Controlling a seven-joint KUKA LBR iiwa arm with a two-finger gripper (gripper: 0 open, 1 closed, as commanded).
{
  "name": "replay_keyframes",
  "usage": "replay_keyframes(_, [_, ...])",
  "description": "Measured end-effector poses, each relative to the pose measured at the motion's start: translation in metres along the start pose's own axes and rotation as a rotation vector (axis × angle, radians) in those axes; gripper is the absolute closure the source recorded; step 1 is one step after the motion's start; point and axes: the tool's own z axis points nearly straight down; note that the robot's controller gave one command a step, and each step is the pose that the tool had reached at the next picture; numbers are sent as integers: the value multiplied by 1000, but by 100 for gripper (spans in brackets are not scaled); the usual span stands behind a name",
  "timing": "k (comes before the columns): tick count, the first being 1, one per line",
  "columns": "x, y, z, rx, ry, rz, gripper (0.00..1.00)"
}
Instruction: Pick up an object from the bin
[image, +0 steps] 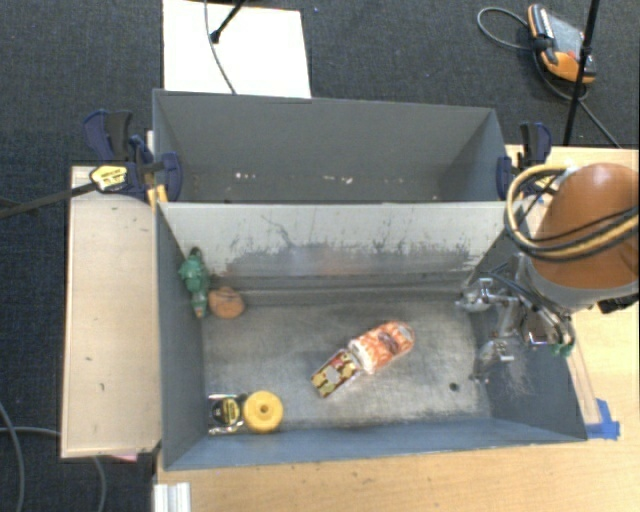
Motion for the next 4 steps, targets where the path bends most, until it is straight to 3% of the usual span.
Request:
replay_keyframes(1, [0, 0, 0, 0, 0, 0, 0])
replay_keyframes(2, [-21, 20, -4, 2, 2, -58, 0])
replay_keyframes(3, [-20, 33, 39, 0, -9, -97, 0])
replay_keyframes(4, [-36, 74, 77, 0, 1, 20, 0])
